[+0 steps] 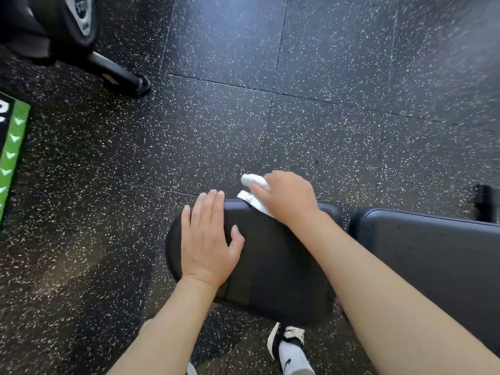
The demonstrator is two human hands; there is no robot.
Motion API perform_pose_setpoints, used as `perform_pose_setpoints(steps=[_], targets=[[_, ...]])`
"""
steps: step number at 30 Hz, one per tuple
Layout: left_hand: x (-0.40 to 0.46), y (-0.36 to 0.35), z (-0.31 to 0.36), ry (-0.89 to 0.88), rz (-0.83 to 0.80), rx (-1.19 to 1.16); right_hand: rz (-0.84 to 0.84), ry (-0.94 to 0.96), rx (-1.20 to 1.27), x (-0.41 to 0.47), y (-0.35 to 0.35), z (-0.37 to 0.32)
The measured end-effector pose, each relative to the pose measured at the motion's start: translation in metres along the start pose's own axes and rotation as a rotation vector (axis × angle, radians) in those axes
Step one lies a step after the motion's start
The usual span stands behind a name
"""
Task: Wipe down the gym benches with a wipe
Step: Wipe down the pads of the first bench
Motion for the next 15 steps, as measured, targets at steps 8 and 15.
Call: perform_pose_setpoints(steps=[8, 15], targets=[[-0.086, -0.021, -0.025, -0.024, 0.028, -0.047, 0.046, -0.071, -0.044, -0.008, 0.012, 0.025], [-0.111, -0.023, -0.019, 0.01, 0.075, -0.085, 0.037, 0.083, 0.02, 0.014, -0.015, -0.092]])
Point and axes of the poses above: each hand's wrist, its own x-axis towards the middle knuckle, its own y-axis out of the back of the hand, z = x × y, the point moved 8 cm from there along x, towards the middle knuckle, and after that the axes turned 2 degrees about z, right-handed, at the moved point
